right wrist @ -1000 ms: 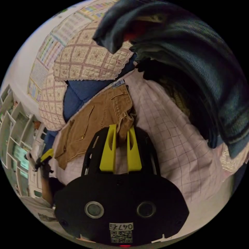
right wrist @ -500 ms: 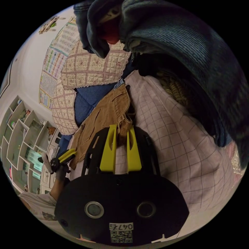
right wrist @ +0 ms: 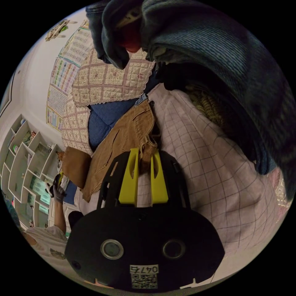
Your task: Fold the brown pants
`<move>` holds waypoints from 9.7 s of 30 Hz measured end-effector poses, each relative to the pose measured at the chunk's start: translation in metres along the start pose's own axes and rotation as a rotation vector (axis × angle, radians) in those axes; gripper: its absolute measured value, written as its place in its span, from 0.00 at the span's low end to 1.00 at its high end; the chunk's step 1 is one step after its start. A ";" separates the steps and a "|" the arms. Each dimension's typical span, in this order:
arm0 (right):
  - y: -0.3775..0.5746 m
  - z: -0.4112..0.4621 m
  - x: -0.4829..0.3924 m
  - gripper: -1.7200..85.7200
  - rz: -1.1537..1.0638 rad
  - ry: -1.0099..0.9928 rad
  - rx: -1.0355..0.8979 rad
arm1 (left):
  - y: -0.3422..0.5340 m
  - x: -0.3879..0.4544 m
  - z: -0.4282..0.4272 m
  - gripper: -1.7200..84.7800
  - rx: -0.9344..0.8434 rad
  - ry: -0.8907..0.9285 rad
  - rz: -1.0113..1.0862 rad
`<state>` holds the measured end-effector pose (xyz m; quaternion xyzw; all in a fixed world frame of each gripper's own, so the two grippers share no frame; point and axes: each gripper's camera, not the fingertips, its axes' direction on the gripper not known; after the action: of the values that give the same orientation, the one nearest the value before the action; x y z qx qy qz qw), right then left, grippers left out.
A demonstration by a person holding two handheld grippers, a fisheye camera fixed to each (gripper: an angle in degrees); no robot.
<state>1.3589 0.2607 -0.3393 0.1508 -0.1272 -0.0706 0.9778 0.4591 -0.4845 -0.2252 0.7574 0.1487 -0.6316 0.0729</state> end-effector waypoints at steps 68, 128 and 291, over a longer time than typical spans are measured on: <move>-0.175 0.154 -0.376 0.03 -0.587 1.062 0.057 | 0.050 -0.593 0.137 0.01 -0.253 -0.474 -0.527; -0.352 0.373 -0.508 0.16 -1.011 0.466 -0.545 | 0.056 0.335 0.151 0.01 -0.075 0.030 0.538; -0.028 -0.187 -0.396 0.00 -0.604 0.519 -0.115 | -0.344 0.220 0.019 0.01 -0.404 -0.012 0.610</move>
<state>1.0277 0.3557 -0.6108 0.1393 0.1781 -0.3213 0.9196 0.3665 -0.1354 -0.4177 0.7336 0.0373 -0.5430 0.4070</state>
